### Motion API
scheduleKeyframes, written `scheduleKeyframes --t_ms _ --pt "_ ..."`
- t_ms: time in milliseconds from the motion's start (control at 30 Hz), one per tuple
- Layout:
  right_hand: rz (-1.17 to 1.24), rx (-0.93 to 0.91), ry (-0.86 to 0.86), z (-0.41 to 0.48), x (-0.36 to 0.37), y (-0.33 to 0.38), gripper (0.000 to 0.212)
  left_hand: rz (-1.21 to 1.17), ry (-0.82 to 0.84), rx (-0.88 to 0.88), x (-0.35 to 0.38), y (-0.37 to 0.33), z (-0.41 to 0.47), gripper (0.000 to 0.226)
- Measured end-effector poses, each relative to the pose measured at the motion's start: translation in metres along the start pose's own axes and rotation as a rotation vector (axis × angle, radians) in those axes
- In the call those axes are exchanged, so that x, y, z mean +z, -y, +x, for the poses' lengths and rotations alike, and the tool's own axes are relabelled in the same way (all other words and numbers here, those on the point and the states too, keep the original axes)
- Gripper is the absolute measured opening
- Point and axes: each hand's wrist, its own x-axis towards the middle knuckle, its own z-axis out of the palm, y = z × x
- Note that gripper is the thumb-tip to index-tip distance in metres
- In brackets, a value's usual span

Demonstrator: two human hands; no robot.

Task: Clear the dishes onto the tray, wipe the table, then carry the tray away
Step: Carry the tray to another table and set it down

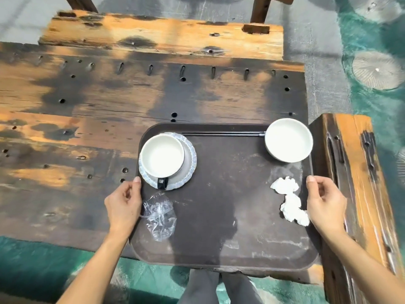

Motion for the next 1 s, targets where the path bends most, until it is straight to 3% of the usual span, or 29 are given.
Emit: scheduleKeyframes --t_ms 467,667,1000 --pt "0.042 0.073 -0.005 -0.017 0.067 -0.116 0.019 0.094 0.045 -0.033 0.095 0.076 -0.019 0.046" --pt "-0.001 0.077 -0.011 -0.023 0.075 -0.131 0.03 0.12 0.051 -0.049 0.113 0.089 -0.021 0.049" --pt "-0.032 0.129 0.004 -0.012 0.09 -0.132 0.022 0.131 0.047 -0.012 0.126 0.092 -0.006 0.048"
